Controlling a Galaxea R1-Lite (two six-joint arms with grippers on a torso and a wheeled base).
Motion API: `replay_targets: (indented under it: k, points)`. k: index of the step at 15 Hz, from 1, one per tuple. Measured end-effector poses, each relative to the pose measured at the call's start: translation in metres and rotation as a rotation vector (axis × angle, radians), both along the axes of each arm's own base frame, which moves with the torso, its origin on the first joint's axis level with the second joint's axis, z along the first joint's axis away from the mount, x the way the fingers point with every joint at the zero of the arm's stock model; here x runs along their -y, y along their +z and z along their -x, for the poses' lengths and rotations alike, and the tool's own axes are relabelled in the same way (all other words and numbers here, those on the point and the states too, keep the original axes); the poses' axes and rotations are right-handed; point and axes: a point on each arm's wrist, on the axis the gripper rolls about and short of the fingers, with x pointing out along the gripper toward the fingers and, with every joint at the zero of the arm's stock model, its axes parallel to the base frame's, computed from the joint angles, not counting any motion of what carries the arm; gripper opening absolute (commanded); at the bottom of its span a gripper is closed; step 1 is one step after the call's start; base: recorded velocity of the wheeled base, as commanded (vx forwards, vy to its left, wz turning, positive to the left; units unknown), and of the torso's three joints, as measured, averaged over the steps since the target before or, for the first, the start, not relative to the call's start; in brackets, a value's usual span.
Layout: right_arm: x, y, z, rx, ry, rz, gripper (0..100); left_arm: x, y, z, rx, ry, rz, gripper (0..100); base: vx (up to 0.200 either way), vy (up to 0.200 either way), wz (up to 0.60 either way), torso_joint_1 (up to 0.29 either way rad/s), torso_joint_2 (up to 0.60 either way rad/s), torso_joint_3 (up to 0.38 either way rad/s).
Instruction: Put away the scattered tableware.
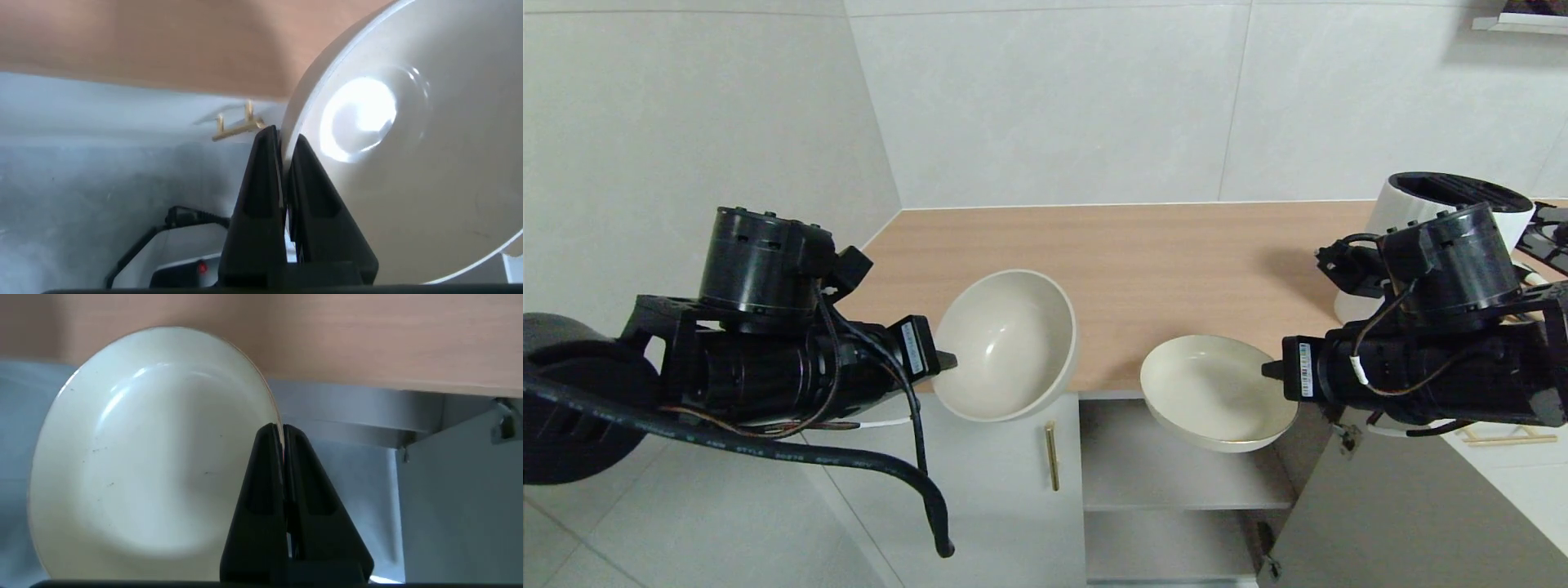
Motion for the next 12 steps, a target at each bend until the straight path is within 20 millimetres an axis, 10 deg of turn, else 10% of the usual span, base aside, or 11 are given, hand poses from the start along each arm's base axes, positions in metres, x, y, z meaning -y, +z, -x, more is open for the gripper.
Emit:
replay_targets:
  k: [12]
  points:
    - [-0.0022, -0.0057, -0.0015, -0.017, 0.004, 0.013, 0, -0.0029, -0.0033, 0.0099, -0.001, -0.085, -0.011, 0, 0.000, 0.000, 0.00, -0.124, 0.30, 0.173]
